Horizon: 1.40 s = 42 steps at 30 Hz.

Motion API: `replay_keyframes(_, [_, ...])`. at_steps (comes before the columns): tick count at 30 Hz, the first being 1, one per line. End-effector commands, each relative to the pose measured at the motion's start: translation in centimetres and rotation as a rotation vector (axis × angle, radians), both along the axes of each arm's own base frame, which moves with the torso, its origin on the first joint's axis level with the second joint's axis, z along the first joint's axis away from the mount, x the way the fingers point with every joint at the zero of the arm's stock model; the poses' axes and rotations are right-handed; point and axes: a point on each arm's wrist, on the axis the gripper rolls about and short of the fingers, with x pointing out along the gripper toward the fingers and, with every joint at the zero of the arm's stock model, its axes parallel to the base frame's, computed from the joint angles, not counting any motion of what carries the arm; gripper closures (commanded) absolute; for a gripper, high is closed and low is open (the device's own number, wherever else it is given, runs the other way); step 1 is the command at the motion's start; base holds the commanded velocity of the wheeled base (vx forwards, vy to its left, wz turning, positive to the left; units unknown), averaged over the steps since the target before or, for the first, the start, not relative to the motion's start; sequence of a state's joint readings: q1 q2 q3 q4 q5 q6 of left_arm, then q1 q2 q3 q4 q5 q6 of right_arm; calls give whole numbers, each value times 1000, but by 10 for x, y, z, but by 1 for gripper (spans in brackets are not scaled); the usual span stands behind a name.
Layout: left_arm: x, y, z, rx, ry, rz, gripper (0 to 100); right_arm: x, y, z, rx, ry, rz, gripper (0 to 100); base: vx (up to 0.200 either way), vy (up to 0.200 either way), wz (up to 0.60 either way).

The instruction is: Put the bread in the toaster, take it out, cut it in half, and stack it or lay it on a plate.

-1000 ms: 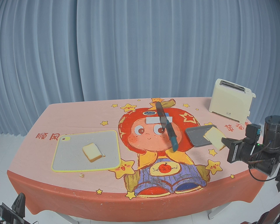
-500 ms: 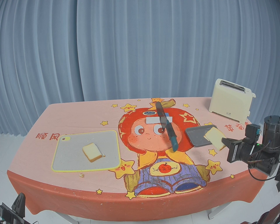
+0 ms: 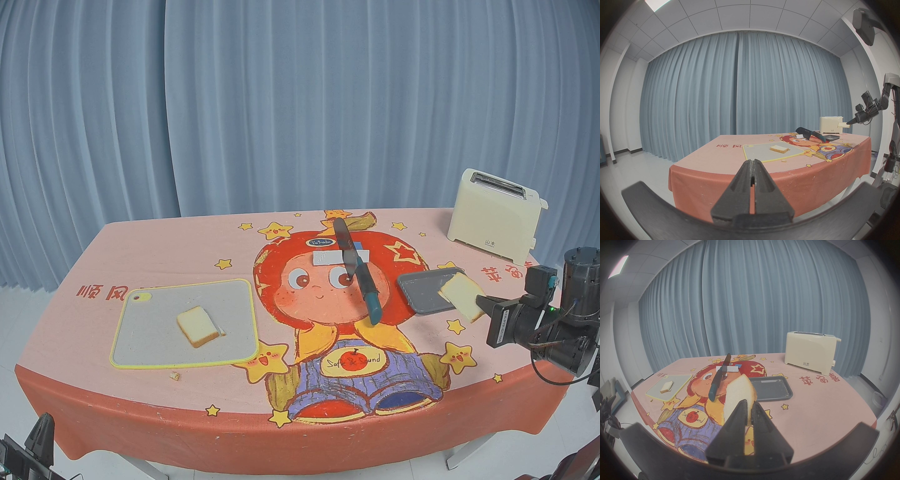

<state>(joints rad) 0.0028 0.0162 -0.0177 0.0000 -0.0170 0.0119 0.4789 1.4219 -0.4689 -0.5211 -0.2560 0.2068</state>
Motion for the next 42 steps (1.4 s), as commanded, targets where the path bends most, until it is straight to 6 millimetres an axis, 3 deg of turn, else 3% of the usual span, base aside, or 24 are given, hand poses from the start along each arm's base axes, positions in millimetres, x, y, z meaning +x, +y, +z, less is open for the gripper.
replay_keyframes(1, [0,0,-5,0,1,0,100,2,0,-1,-1,4,-4,100,0,0,0])
replay_keyframes(17, [0,0,-5,0,1,0,100,8,-2,-8,-15,34,-23,100,0,0,0])
replay_keyframes(29, [0,0,-5,2,1,0,100,42,-22,-15,25,89,-60,100,0,0,0])
replay_keyframes(38, [0,0,-5,2,1,0,100,64,-16,-25,68,128,-95,100,0,0,0])
replay_keyframes(42, [0,0,-5,2,1,0,100,65,-16,-25,78,130,-100,100,0,0,0])
